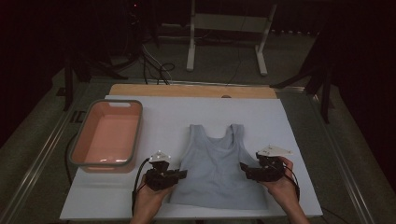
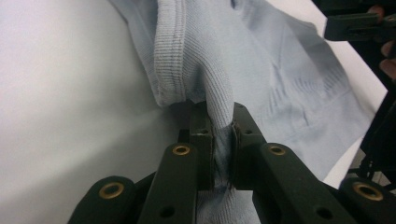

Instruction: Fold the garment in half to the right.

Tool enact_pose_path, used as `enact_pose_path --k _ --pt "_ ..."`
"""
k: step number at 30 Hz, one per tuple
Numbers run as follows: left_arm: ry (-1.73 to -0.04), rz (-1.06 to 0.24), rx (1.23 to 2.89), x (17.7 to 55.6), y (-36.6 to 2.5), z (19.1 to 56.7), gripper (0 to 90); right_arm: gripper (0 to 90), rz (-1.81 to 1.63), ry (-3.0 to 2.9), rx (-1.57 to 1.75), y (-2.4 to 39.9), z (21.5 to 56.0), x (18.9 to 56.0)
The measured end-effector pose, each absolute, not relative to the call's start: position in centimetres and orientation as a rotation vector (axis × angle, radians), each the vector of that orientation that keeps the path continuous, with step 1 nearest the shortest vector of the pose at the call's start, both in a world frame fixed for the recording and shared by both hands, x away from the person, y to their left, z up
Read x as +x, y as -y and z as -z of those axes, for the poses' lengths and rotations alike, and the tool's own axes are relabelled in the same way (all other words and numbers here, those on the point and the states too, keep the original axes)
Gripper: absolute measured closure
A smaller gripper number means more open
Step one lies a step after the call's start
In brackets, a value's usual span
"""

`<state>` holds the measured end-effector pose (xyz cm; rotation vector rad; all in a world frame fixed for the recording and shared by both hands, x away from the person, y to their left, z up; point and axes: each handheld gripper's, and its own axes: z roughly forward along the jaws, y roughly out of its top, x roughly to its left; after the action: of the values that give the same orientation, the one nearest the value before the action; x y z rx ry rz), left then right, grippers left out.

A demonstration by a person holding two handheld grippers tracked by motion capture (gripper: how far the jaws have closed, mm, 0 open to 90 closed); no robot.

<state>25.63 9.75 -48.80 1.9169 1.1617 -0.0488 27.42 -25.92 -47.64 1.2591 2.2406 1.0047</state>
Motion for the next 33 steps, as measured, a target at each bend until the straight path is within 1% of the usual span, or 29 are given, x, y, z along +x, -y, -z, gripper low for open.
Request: enact_pose_path --k 19,33 --pt "-1.058 0.043 1.929 25.7 -7.7 46.5 82.7 24.7 -1.002 -2.243 1.254 25.9 47.6 27.5" --pt "-0.989 0.068 1.935 26.1 -5.6 45.6 82.6 24.6 -1.0 -2.24 1.249 26.1 47.6 27.5"
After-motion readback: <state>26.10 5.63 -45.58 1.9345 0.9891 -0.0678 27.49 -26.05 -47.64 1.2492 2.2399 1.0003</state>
